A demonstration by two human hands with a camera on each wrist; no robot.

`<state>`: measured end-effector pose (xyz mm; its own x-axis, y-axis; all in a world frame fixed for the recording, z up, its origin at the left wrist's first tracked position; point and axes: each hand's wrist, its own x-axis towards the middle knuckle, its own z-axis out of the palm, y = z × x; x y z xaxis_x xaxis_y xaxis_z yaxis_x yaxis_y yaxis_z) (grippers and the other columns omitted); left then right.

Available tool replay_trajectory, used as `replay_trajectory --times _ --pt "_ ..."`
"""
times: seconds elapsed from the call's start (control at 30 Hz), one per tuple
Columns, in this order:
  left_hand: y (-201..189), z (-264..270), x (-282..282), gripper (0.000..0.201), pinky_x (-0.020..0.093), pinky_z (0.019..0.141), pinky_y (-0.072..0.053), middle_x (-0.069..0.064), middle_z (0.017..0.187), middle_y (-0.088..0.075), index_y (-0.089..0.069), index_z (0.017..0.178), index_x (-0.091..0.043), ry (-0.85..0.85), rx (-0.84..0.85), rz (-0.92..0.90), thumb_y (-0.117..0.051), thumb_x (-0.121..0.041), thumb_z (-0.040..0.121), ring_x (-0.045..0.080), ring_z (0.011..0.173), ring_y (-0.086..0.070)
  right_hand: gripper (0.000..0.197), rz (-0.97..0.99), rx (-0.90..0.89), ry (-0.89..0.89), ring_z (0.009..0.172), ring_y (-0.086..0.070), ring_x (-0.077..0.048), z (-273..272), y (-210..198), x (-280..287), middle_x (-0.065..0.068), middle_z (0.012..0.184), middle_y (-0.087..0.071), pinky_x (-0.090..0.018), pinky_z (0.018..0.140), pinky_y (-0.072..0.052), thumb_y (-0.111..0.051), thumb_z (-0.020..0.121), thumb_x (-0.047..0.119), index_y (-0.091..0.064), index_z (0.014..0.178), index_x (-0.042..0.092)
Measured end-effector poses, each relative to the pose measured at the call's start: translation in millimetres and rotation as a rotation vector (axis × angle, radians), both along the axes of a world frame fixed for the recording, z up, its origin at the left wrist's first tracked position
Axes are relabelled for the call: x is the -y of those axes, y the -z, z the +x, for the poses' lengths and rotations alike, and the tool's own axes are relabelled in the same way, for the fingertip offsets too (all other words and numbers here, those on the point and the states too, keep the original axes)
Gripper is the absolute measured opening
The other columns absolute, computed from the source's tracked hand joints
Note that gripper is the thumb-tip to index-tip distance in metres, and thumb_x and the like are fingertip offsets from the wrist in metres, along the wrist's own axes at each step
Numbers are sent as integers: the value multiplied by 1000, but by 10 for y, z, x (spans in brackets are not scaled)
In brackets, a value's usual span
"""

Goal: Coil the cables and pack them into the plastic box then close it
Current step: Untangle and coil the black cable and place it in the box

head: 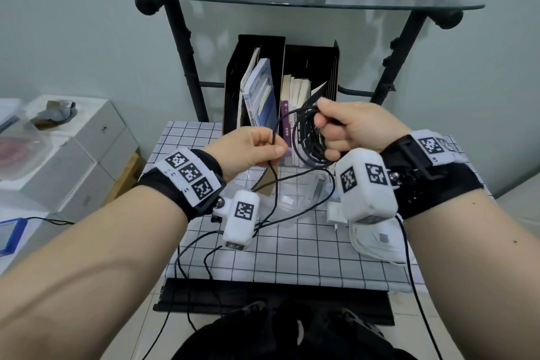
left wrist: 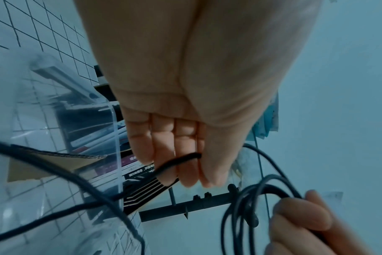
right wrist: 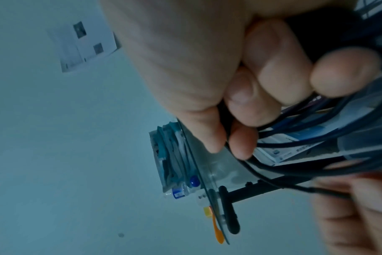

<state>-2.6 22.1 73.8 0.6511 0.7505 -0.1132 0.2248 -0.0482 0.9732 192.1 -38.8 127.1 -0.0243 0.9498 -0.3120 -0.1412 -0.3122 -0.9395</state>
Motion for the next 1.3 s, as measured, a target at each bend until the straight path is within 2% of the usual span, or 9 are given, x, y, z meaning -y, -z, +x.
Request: replay_trajectory --times 0.3,0.4,0.47,0.6,0.73,0.9,1.07,1.23,1.3 --pt "95 -16 35 12 35 97 -47 0 89 -70 -68 85 -17 56 5 -29 -58 -15 92 12 91 -63 35 58 -274 -16 33 -21 -8 99 -189 6 8 42 -28 -32 63 -8 -44 98 39 -51 73 16" --pt "156 9 70 19 33 97 -47 1 91 -69 -67 88 -17 52 7 -66 -50 -14 97 13 93 -63 35 85 -415 -50 30 -25 -6 124 -243 -20 7 39 -29 -20 48 -26 -43 94 41 -52 69 18" --pt "173 43 112 22 29 94 -47 2 93 -66 -64 93 -14 78 -18 -81 -43 -11 99 15 94 -60 38 97 -511 -53 28 -27 -7 126 -244 -50 8 39 -31 -21 44 -36 -43 92 41 -55 64 18" --pt "206 103 189 23 40 100 -44 3 92 -64 -60 104 -13 103 -93 -124 -37 -12 101 19 92 -58 47 123 -714 101 29 -27 -9 112 -240 -63 7 38 -31 -21 42 -40 -40 97 41 -54 60 15" --pt "251 115 217 29 35 92 -48 2 81 -62 -55 123 -8 111 -182 -123 -36 -10 101 15 75 -57 49 164 -887 344 27 -25 -10 101 -261 -66 6 39 -29 -20 38 -38 -41 100 42 -49 60 15" --pt "196 118 255 29 22 71 -43 -4 69 -54 -58 123 -20 196 -295 -21 -41 -15 100 9 60 -47 44 199 -839 630 32 -23 -13 123 -179 -116 5 44 -30 -21 48 -38 -39 101 41 -46 65 17" --pt "81 118 237 29 26 73 -40 -13 62 -49 -63 119 -37 332 -355 61 -48 -26 96 10 65 -43 30 236 -744 683 41 -27 -16 52 -98 -126 0 53 -33 -25 56 -33 -34 97 21 -46 70 12" --pt "-130 105 209 27 35 72 -38 -7 71 -54 -71 103 -42 350 -281 43 -53 -36 84 17 69 -41 7 222 -441 610 40 -32 -16 0 60 -230 -1 52 -37 -28 53 -34 -48 93 9 -46 87 7" --pt "-222 94 173 23 34 74 -40 3 94 -66 -72 100 -43 339 -245 78 -56 -34 85 11 72 -45 8 178 -271 522 40 -35 -15 -26 116 -229 0 52 -40 -30 54 -33 -52 94 9 -45 99 7"
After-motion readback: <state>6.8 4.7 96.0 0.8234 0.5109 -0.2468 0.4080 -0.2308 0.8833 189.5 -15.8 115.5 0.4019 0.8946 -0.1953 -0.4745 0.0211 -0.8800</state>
